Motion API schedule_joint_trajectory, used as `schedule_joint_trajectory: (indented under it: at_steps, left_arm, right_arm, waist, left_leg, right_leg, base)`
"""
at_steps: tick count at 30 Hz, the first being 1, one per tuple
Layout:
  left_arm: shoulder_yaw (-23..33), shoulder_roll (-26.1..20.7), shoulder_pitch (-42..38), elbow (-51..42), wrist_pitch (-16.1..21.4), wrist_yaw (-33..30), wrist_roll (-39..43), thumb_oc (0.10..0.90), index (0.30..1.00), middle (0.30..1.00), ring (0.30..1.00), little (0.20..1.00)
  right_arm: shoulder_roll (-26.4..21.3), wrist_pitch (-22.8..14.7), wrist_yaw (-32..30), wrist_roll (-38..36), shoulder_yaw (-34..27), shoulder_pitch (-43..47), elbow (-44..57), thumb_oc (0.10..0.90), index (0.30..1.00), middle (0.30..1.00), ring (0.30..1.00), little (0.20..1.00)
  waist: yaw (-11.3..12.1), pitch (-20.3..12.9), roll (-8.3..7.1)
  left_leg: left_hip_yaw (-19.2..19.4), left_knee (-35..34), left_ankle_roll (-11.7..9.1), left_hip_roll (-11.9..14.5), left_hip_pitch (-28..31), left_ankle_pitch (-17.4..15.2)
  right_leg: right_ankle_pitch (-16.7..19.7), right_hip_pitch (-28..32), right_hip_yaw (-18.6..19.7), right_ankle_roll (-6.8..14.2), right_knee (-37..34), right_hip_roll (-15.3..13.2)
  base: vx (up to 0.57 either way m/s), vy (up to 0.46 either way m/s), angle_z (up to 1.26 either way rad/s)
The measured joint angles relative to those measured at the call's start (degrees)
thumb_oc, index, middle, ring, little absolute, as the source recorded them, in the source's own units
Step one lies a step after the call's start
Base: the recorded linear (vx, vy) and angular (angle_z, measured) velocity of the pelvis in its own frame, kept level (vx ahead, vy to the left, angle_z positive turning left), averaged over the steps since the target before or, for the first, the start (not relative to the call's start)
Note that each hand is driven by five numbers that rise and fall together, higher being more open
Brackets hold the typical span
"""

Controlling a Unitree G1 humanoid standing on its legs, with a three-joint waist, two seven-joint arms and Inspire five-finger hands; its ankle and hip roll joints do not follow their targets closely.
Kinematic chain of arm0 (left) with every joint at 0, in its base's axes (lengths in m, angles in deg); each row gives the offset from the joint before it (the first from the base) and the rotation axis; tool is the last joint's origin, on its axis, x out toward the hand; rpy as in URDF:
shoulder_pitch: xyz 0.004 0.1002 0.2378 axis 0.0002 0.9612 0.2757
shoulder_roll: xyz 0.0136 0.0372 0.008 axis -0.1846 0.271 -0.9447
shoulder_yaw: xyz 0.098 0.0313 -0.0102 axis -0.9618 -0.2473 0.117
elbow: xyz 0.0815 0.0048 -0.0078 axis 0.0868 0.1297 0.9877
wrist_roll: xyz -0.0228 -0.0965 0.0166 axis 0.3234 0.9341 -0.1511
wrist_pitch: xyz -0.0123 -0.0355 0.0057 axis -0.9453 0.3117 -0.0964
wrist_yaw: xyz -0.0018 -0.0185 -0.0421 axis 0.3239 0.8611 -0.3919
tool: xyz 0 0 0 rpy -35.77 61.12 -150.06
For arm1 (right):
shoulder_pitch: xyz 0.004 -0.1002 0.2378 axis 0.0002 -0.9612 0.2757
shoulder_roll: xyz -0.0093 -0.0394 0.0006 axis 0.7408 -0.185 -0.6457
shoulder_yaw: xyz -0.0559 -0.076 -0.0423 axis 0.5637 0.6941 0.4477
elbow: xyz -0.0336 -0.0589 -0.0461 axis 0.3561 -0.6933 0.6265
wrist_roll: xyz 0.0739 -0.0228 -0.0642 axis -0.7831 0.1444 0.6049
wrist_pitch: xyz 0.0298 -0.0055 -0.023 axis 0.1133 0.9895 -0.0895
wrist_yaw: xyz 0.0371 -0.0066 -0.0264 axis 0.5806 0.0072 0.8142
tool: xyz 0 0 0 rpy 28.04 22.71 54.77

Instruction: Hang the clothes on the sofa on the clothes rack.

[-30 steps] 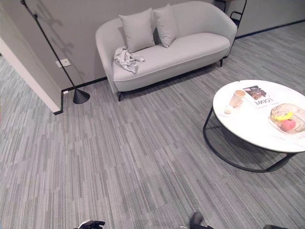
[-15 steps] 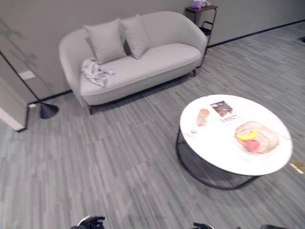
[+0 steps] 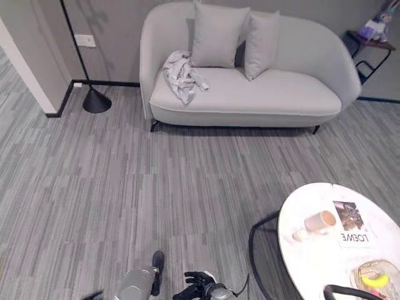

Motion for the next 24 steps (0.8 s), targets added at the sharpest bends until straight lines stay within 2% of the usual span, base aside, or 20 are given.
schedule_joint_trajectory:
  at_steps: [2, 3, 4, 5, 7, 8, 9, 10, 11, 12, 13, 14, 15, 16, 17, 19, 21, 22, 23, 24]
  left_arm:
    - [-4.76, 0.14, 0.52, -1.44, -1.07, 0.25, -0.32, 0.800, 0.900, 0.900, 0.900, 0.900]
    - [-7.95, -0.02, 0.18, -3.59, -0.70, 0.46, -1.30, 0.800, 0.900, 0.900, 0.900, 0.900]
    - [-11.79, -1.13, -0.27, -5.13, -0.26, 0.71, -4.35, 0.800, 0.900, 0.900, 0.900, 0.900]
    - [-13.56, -1.31, -0.26, -6.37, -0.41, 0.49, -5.30, 0.800, 0.900, 0.900, 0.900, 0.900]
    - [-15.51, -2.35, -2.84, -7.78, 0.75, -0.23, -7.17, 0.800, 0.900, 0.900, 0.900, 0.900]
    - [-17.92, -2.55, -4.51, -8.08, 0.72, -0.77, -8.22, 0.800, 0.900, 0.900, 0.900, 0.900]
    - [-19.00, -2.63, -6.87, -8.50, 0.48, -1.07, -8.70, 0.800, 0.900, 0.900, 0.900, 0.900]
    - [-19.32, -2.52, -7.67, -9.27, 0.63, -1.44, -8.66, 0.800, 0.900, 0.900, 0.900, 0.900]
    - [-19.20, -2.41, -8.75, -9.95, 0.77, -1.84, -8.64, 0.800, 0.900, 0.900, 0.900, 0.900]
    - [-19.15, -2.20, -9.60, -11.42, 1.51, -2.06, -8.54, 0.800, 0.900, 0.900, 0.900, 0.900]
    - [-19.07, -2.22, -10.23, -12.81, 2.36, -2.37, -8.20, 0.800, 0.900, 0.900, 0.900, 0.900]
    - [-18.98, -2.10, -10.78, -13.37, 3.08, -2.61, -7.86, 0.800, 0.900, 0.900, 0.900, 0.900]
    - [-19.35, -0.85, -13.26, -13.70, 4.33, -3.13, -6.84, 0.800, 0.900, 0.900, 0.900, 0.900]
    - [-19.43, -0.37, -14.11, -13.34, 4.28, -3.12, -6.74, 0.800, 0.900, 0.900, 0.900, 0.900]
    - [-20.31, 1.18, -14.52, -12.46, 4.41, -2.95, -6.74, 0.800, 0.900, 0.900, 0.900, 0.900]
    - [-19.58, 2.98, -13.40, -10.55, 4.27, -2.48, -6.69, 0.800, 0.900, 0.900, 0.900, 0.900]
    - [-18.72, 3.85, -10.02, -8.43, 4.27, -2.28, -6.66, 0.800, 0.900, 0.900, 0.900, 0.900]
    - [-16.93, 4.14, -9.23, -4.90, 4.13, -1.96, -6.63, 0.800, 0.900, 0.900, 0.900, 0.900]
    - [-15.34, 4.69, -9.02, -3.37, 3.29, -1.74, -6.07, 0.800, 0.900, 0.900, 0.900, 0.900]
    - [-14.37, 4.77, -8.11, -3.09, 2.52, -1.48, -6.03, 0.800, 0.900, 0.900, 0.900, 0.900]
  right_arm:
    - [-1.69, 0.19, -0.52, -1.05, -1.27, -0.34, -1.78, 0.800, 0.900, 0.900, 0.900, 0.900]
    - [-3.31, 0.79, -0.42, -0.95, -1.89, -0.45, -1.42, 0.800, 0.900, 0.900, 0.900, 0.900]
    - [-4.72, 1.24, -0.84, -0.95, -1.68, -0.67, -1.08, 0.800, 0.900, 0.900, 0.900, 0.900]
    - [-5.30, 1.49, -1.06, -0.80, -1.94, -1.36, -0.53, 0.800, 0.900, 0.900, 0.900, 0.900]
    - [-8.45, 1.82, -1.87, -0.85, -2.02, -1.65, 0.95, 0.800, 0.900, 0.900, 0.900, 0.900]
    - [-9.22, 2.19, -2.04, -0.90, -2.15, -1.56, 1.64, 0.800, 0.900, 0.900, 0.900, 0.900]
    - [-10.06, 2.27, -2.17, -0.85, -2.55, -1.38, 4.04, 0.800, 0.900, 0.900, 0.900, 0.900]
    - [-10.76, 2.15, -2.50, -0.84, -2.68, -0.96, 5.78, 0.800, 0.900, 0.900, 0.900, 0.900]
    - [-11.83, 1.12, -3.18, -0.46, -2.23, -0.81, 8.72, 0.800, 0.900, 0.900, 0.900, 0.900]
    - [-12.27, 0.99, -3.57, -0.68, -2.45, -0.75, 10.03, 0.800, 0.900, 0.900, 0.900, 0.900]
    - [-12.46, 1.15, -3.59, -0.69, -2.44, -0.59, 10.95, 0.800, 0.900, 0.900, 0.900, 0.900]
    - [-12.38, 0.95, -3.61, -0.71, -2.41, -0.37, 11.11, 0.800, 0.900, 0.900, 0.900, 0.900]
    - [-11.74, 0.98, -3.50, -0.86, -2.87, -0.38, 11.34, 0.800, 0.900, 0.900, 0.900, 0.900]
    - [-11.64, 1.00, -3.31, -0.84, -3.01, -0.45, 11.24, 0.800, 0.900, 0.900, 0.900, 0.900]
    - [-12.17, 0.98, -3.40, -0.92, -4.32, -0.68, 11.42, 0.800, 0.900, 0.900, 0.900, 0.900]
    - [-11.84, 0.90, -3.37, -1.19, -7.42, -0.15, 11.90, 0.800, 0.900, 0.900, 0.900, 0.900]
    - [-10.95, 1.17, -3.38, -1.21, -7.22, -1.22, 11.59, 0.800, 0.900, 0.900, 0.900, 0.900]
    - [-10.76, 1.23, -3.01, -1.13, -7.30, -2.05, 10.46, 0.800, 0.900, 0.900, 0.900, 0.900]
    - [-10.99, 1.80, -2.95, -1.10, -7.53, -2.06, 9.21, 0.800, 0.900, 0.900, 0.900, 0.900]
    - [-11.64, 2.44, -3.20, -1.09, -7.87, -2.51, 8.55, 0.800, 0.900, 0.900, 0.900, 0.900]
  waist:
    - [-0.92, 0.25, -0.25]
    - [-1.06, -0.12, -0.66]
    - [-2.04, 0.03, -0.19]
    - [-3.16, -0.02, 0.77]
    - [-6.20, 0.07, 2.56]
    - [-7.38, -0.26, 3.81]
    - [-9.09, -0.18, 6.69]
    - [-10.58, 0.37, 8.95]
    - [-12.88, 0.38, 11.23]
    - [-13.87, 0.24, 11.95]
    - [-14.12, 0.00, 12.42]
    - [-14.12, -0.02, 12.16]
    - [-14.79, -0.64, 11.79]
    - [-15.12, -0.75, 11.75]
    - [-15.68, -0.13, 12.14]
    - [-17.07, -0.03, 11.88]
    - [-17.07, -1.32, 10.75]
    - [-18.48, -2.61, 9.53]
    - [-18.68, -2.83, 10.20]
    - [-18.47, -3.31, 11.48]
  left_leg:
    - [0.26, -1.31, 3.45, -0.47, 2.21, -0.57]
    - [0.89, -3.87, 3.70, -1.44, 4.57, -0.54]
    - [1.05, -6.98, 4.27, -2.39, 7.64, -0.18]
    - [0.23, -9.25, 4.39, -2.37, 9.36, 0.47]
    - [-1.40, -13.77, 5.51, -4.96, 14.02, 1.22]
    - [-1.73, -14.92, 6.21, -5.28, 15.50, 1.10]
    - [-2.27, -17.27, 7.17, -5.13, 18.31, 0.33]
    - [-2.74, -19.59, 6.72, -4.98, 20.67, 0.93]
    - [-3.25, -22.72, 5.79, -4.71, 23.12, 2.86]
    - [-4.00, -24.00, 4.41, -4.96, 24.39, 2.63]
    - [-4.17, -25.21, 3.46, -5.40, 25.12, 2.40]
    - [-4.36, -25.28, 4.06, -5.68, 25.80, 2.97]
    - [-6.23, -26.07, 1.67, -5.84, 26.27, 1.52]
    - [-7.58, -26.84, 2.01, -6.03, 27.14, 1.77]
    - [-9.43, -27.56, 2.31, -5.64, 29.02, 1.45]
    - [-11.70, -28.09, 0.72, -4.74, 32.11, -0.16]
    - [-12.75, -27.69, -1.18, -2.93, 34.50, -1.74]
    - [-15.77, -27.69, -3.02, -0.62, 36.38, -3.82]
    - [-16.88, -27.64, -4.52, 1.90, 37.48, -5.00]
    - [-16.68, -26.81, -5.90, 4.26, 37.91, -4.57]
  right_leg:
    - [1.84, -1.55, -1.00, 3.67, 7.08, -1.92]
    - [4.72, -2.74, -0.80, 5.27, 10.89, -2.70]
    - [5.98, -6.00, 0.05, 6.67, 19.63, -5.07]
    - [6.38, -8.42, -0.02, 6.98, 28.59, -7.49]
    - [7.57, -15.32, 2.18, 9.41, 43.70, -12.68]
    - [7.54, -18.81, 3.01, 9.40, 47.87, -13.55]
    - [7.04, -24.01, 3.81, 8.62, 50.24, -12.76]
    - [6.18, -26.27, 3.36, 7.17, 48.09, -11.66]
    - [5.90, -28.11, 1.78, 6.58, 39.76, -9.81]
    - [6.04, -29.86, -0.19, 6.24, 33.61, -9.50]
    - [6.25, -30.31, -2.59, 6.38, 24.70, -9.23]
    - [6.88, -31.22, -3.26, 6.86, 20.67, -9.15]
    - [11.55, -32.29, -3.15, 8.21, 4.87, -8.71]
    - [14.92, -31.75, -1.58, 8.84, -3.50, -8.72]
    - [19.69, -33.75, 1.51, 8.58, -4.86, -11.19]
    - [22.99, -33.49, 3.27, 8.88, -4.50, -13.21]
    - [23.39, -31.76, 2.71, 8.68, -4.33, -12.88]
    - [23.11, -28.73, 2.39, 8.89, -0.89, -11.98]
    - [26.89, -27.79, 3.36, 8.94, 0.38, -10.43]
    - [27.66, -27.58, 3.52, 7.72, 2.92, -8.47]
  base:
    - [0.46, 0.544, 0.06]
    - [0.50, 0.637, -0.21]
    - [0.36, 0.459, -0.15]
    - [0.25, 0.293, 0.14]
    - [0.35, 0.282, 0.36]
    - [0.55, 0.217, 0.16]
    - [0.40, 0.102, -0.01]
    - [0.49, -0.019, 0.12]
    - [0.25, -0.063, 0.31]
    - [0.37, -0.125, 0.40]
    - [0.30, -0.124, 0.28]
    - [0.49, -0.144, 0.43]
    - [0.54, -0.092, 0.55]
    - [0.84, -0.103, 0.74]
    - [0.65, -0.077, 0.72]
    - [0.57, -0.078, 0.54]
    - [0.64, -0.128, 0.54]
    - [0.55, -0.178, 1.10]
    - [0.36, -0.158, 1.19]
    - [0.66, -0.358, 0.66]
